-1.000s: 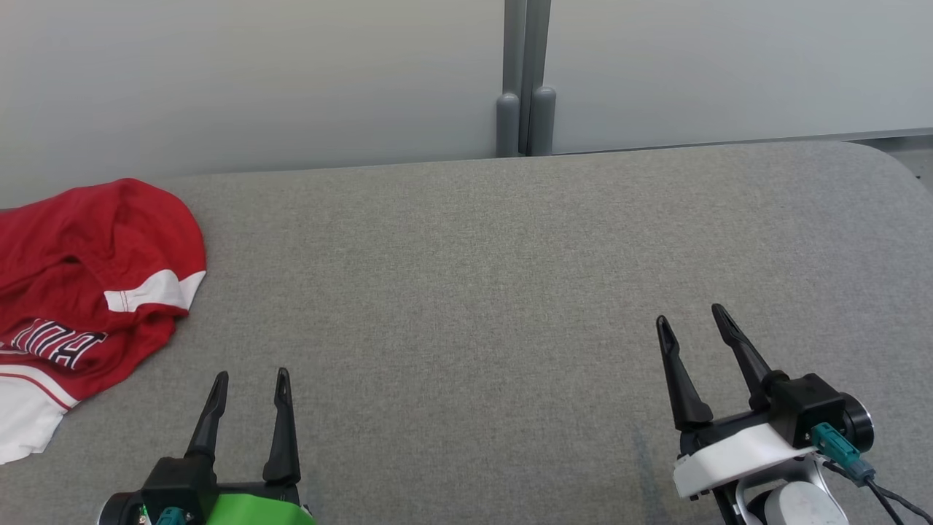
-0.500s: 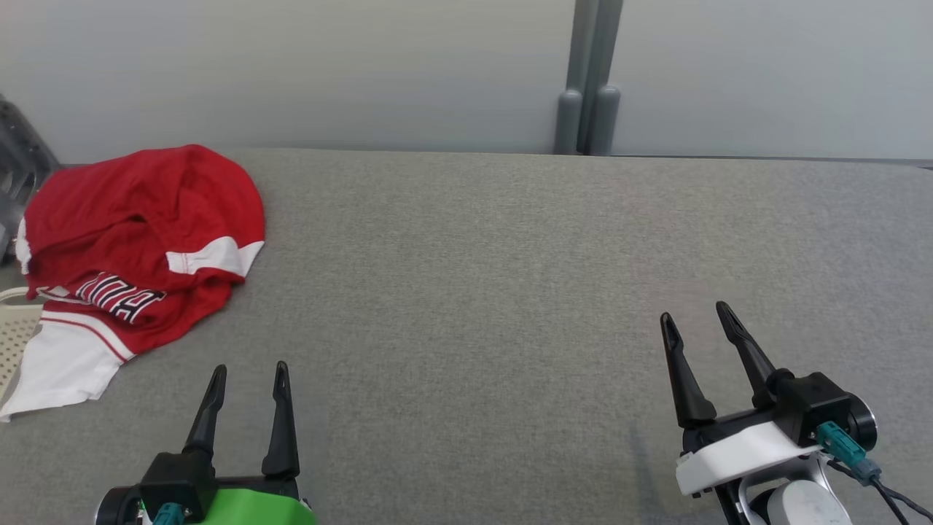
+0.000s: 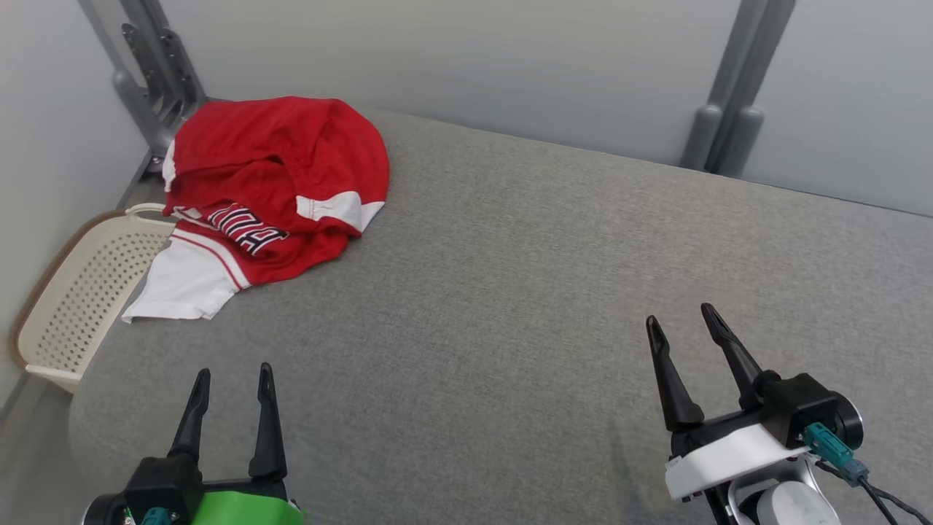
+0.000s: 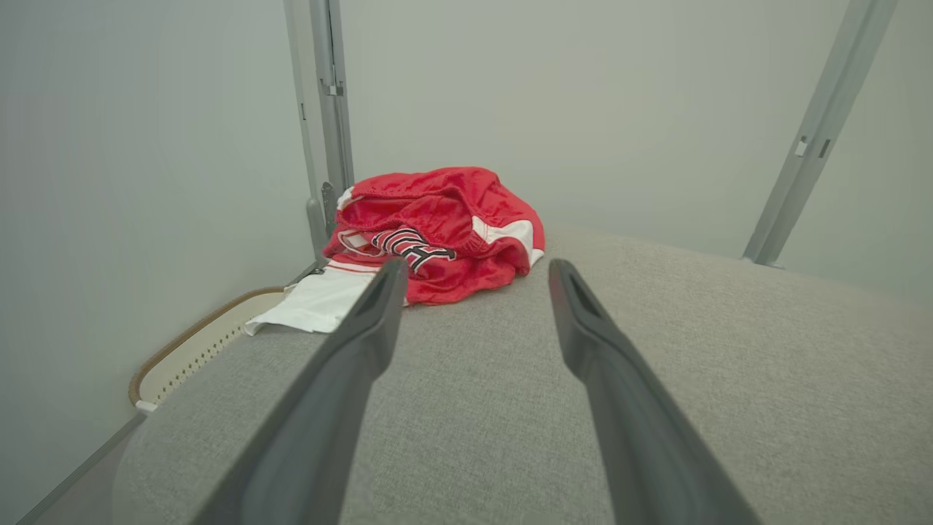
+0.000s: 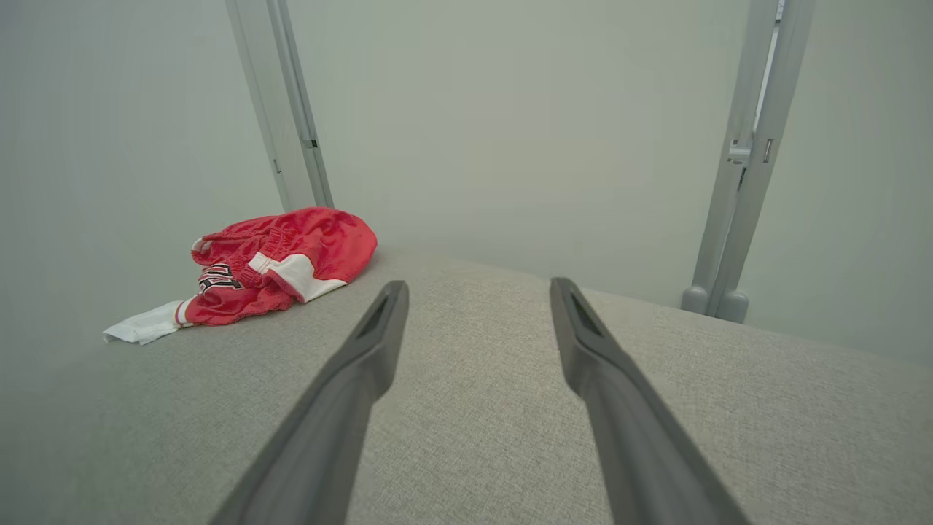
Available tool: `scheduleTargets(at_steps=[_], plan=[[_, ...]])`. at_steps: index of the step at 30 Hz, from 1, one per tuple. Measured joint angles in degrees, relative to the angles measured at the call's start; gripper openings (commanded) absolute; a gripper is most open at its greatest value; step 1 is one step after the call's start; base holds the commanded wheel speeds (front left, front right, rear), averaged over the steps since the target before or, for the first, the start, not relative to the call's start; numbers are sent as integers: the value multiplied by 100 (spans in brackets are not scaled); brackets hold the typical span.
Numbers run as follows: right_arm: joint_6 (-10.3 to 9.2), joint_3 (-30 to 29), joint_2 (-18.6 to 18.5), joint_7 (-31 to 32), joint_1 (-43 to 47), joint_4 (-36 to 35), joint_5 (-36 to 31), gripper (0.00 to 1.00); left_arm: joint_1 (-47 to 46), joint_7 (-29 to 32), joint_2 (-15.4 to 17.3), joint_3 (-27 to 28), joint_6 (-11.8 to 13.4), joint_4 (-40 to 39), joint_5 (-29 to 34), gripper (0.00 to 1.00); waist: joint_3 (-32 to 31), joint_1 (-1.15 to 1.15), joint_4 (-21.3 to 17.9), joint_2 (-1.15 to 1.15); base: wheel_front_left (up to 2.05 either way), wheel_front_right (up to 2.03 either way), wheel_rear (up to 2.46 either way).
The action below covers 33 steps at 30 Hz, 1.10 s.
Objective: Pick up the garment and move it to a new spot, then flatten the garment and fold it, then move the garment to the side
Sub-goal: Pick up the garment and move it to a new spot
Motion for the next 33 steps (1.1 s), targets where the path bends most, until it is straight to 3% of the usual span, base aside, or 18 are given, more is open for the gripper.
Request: scheduleTargets(at_steps=[10, 18, 26, 33], plan=[[0, 118, -1, 0, -1, 45, 19, 100, 136, -1, 34, 27, 8, -5, -23, 100, 9, 0, 605, 0, 0, 0, 0], [0, 190, -1, 0, 0, 40, 19, 100, 168, 47, 211, 125, 22, -35, -80, 100, 6, 0, 514, 0, 0, 0, 0], [0, 172, 0, 0, -63, 13, -38, 100, -482, 408, 625, 177, -81, -187, -62, 100, 205, 0, 287, 0, 0, 0, 0], [0, 170, 1, 0, -298, 3, -193, 100, -1829, 1163, 1371, 91, -388, 130, -58, 100, 547, 0, -10, 0, 0, 0, 0]])
